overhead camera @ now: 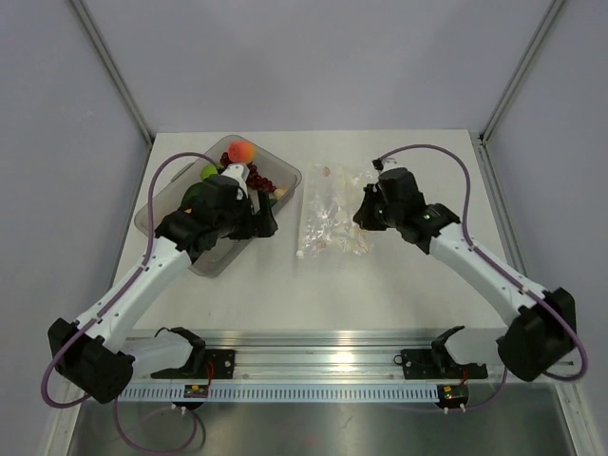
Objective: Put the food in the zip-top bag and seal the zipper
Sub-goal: Pick up the zipper food storage bag at the center of the board.
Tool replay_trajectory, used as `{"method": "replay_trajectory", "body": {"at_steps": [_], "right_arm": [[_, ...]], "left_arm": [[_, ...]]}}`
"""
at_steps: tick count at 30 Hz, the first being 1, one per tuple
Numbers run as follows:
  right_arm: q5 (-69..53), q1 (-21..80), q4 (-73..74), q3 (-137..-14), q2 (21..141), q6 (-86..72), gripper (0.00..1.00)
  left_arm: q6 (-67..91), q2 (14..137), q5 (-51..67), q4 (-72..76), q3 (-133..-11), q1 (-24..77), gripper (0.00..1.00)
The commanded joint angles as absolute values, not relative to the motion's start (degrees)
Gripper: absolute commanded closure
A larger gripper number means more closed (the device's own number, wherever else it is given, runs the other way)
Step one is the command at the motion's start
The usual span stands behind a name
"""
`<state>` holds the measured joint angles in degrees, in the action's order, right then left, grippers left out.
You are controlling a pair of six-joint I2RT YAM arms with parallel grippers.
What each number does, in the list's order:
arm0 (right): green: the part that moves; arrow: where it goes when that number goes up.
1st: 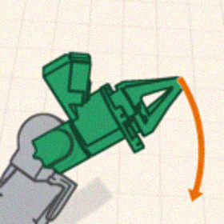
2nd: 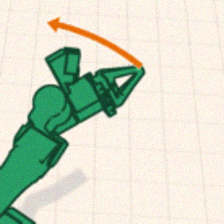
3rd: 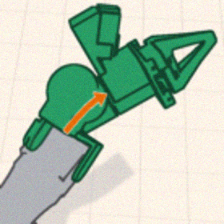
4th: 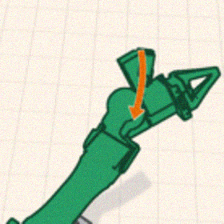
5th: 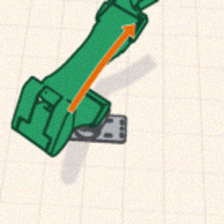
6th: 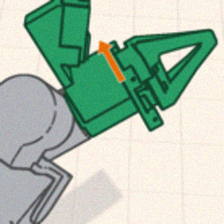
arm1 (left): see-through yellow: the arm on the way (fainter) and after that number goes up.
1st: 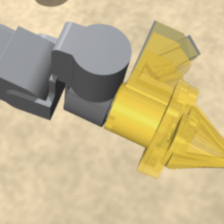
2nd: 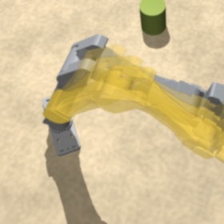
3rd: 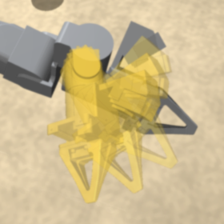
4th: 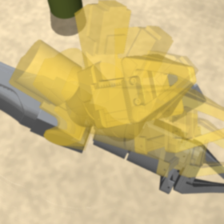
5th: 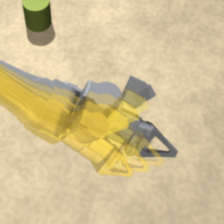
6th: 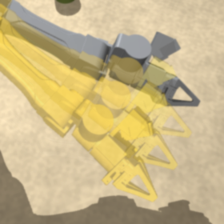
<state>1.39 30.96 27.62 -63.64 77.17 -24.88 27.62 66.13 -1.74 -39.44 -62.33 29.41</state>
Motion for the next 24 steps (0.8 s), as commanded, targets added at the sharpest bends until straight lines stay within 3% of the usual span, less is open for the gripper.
{"method": "replay_trajectory", "body": {"at_steps": [1, 8, 12, 24], "right_arm": [[-11.84, 28.57, 15.42, -57.42, 69.8, -22.58, 1.0], [-31.17, 20.49, 0.62, -47.03, 62.31, -30.75, 1.0], [-34.19, 20.04, -5.97, -44.3, 62.4, -34.27, 1.0], [-36.21, 20.13, -8.44, -43.94, 62.84, -36.12, 1.0]], "left_arm": [[26.28, 65.22, 5.25, -37.71, -67.06, 26.47, 0.01], [29.34, 61.62, 29.06, -30.34, -64.35, 13.9, 0.09], [36.28, 61.0, 41.71, -17.01, -57.41, 13.62, 0.17], [44.65, 63.28, 48.42, -3.43, -50.18, 13.27, 0.25]]}}
